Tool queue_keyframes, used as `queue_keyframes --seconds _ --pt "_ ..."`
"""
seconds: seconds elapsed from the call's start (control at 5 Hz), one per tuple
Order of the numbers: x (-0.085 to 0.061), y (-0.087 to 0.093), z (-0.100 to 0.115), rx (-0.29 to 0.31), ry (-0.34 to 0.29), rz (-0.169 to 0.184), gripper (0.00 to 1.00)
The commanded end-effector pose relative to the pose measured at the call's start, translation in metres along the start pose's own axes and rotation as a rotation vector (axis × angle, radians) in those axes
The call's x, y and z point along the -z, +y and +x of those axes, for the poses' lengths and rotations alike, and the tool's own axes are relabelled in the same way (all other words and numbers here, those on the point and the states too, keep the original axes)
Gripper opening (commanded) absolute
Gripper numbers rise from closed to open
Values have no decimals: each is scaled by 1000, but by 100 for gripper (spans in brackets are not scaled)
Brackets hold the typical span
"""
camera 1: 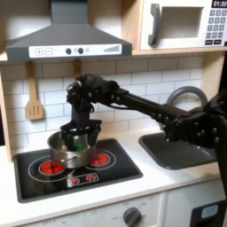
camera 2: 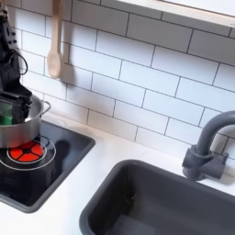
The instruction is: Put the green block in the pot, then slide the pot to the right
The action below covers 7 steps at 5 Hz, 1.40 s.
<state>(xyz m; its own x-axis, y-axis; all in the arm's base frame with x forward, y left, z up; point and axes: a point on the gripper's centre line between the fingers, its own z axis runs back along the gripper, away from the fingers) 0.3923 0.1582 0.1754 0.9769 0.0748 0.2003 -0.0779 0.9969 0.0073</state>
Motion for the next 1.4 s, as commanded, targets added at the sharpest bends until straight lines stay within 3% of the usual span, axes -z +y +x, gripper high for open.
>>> queue_keyframes --seconds 0.0,1.2 --pt "8 -16 -8 23 25 -19 100" --pt "-5 -90 -27 93 23 -49 100"
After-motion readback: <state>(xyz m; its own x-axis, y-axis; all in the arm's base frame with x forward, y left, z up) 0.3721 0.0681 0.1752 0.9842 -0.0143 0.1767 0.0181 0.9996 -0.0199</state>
